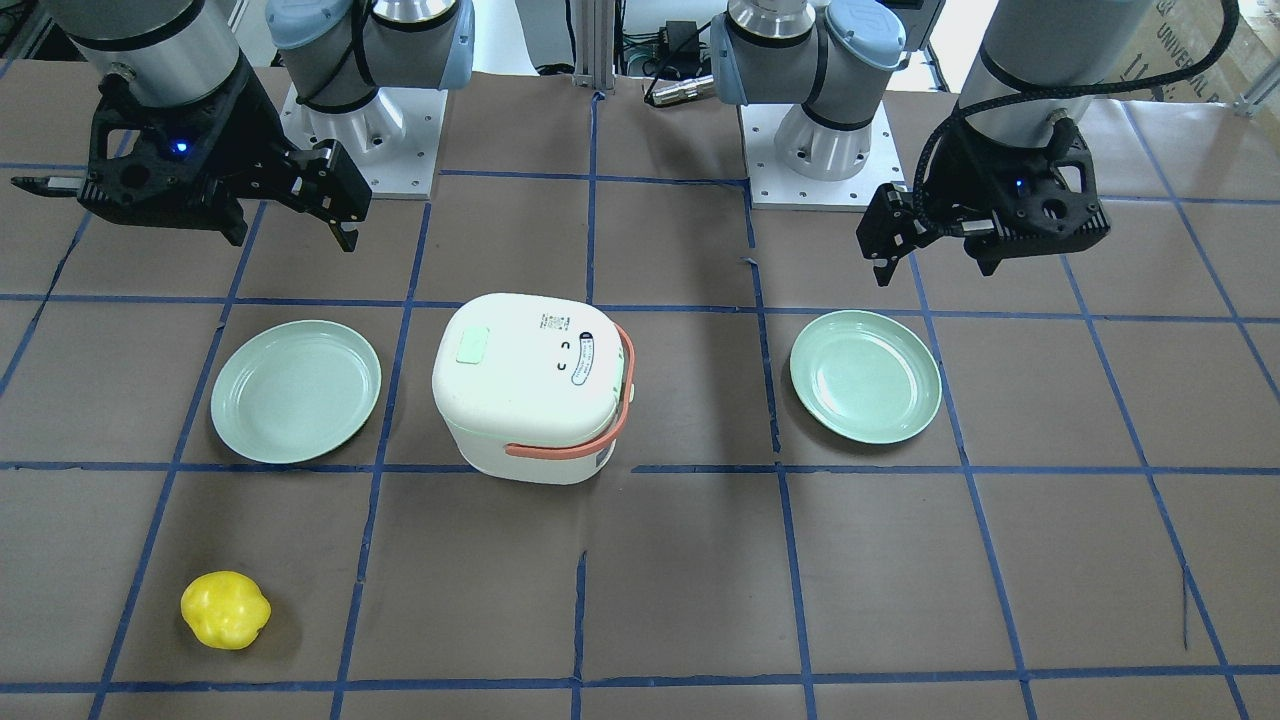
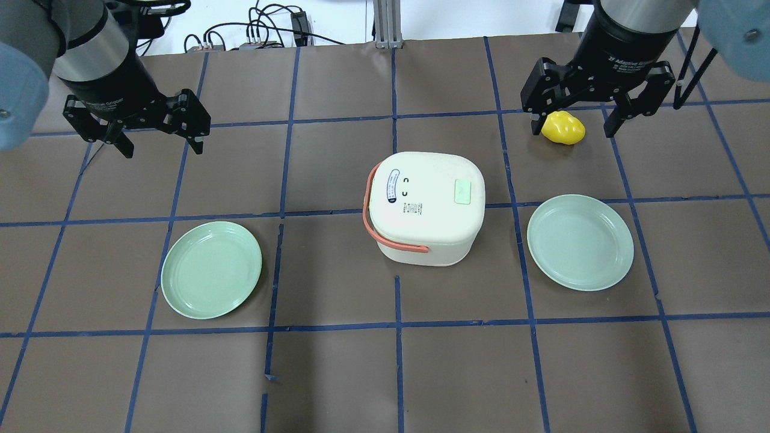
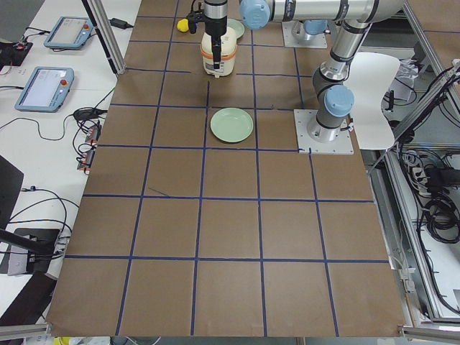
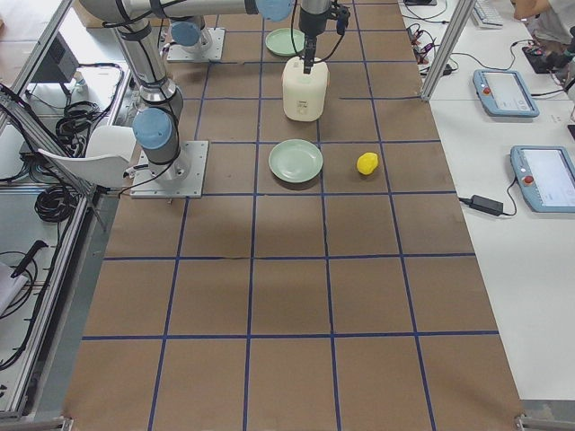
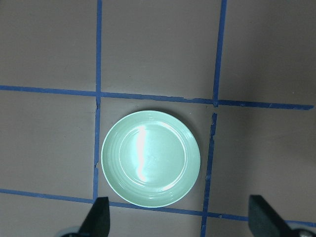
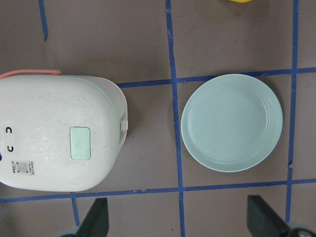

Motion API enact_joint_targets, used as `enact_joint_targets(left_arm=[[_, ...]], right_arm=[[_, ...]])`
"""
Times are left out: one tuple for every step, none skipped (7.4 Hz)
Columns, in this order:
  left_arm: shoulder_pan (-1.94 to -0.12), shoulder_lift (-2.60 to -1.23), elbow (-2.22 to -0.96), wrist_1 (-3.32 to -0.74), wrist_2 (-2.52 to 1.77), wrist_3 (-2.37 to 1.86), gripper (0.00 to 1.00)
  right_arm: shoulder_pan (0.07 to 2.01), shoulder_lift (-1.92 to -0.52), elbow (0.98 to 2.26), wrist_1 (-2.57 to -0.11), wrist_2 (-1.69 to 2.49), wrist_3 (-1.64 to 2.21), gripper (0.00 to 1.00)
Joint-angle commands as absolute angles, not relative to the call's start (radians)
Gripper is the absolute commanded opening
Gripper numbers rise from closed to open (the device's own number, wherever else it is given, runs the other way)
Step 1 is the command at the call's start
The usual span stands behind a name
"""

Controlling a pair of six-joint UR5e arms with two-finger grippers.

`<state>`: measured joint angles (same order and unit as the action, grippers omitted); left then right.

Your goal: Press rice cooker button

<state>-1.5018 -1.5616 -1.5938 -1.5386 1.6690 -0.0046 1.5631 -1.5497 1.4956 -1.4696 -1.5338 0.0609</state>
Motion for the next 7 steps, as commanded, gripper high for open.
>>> enact_joint_targets(left_arm=[[-1.502,-1.562,-1.594,-1.539,1.669,-0.005,1.00],[-1.502,-1.562,-1.594,-1.539,1.669,-0.005,1.00],[-1.502,-1.562,-1.594,-1.539,1.669,-0.005,1.00],[-1.502,-1.562,-1.594,-1.539,1.669,-0.005,1.00],[-1.502,-1.562,-1.594,-1.539,1.669,-0.005,1.00],[-1.502,-1.562,-1.594,-1.539,1.669,-0.005,1.00],[-1.502,-1.562,-1.594,-1.539,1.669,-0.005,1.00]], right_arm=[[1.563,-1.551,1.496,-1.470,-1.534,0.060,1.00],[1.563,-1.551,1.496,-1.470,-1.534,0.058,1.00],[1.563,-1.549,1.497,-1.470,-1.531,0.058,1.00],[1.563,-1.555,1.506,-1.470,-1.523,0.055,1.00],[1.563,-1.560,1.512,-1.471,-1.535,0.048,1.00],[1.556,-1.551,1.514,-1.477,-1.517,0.045,1.00],[1.557,-1.557,1.513,-1.486,-1.529,0.060,1.00]])
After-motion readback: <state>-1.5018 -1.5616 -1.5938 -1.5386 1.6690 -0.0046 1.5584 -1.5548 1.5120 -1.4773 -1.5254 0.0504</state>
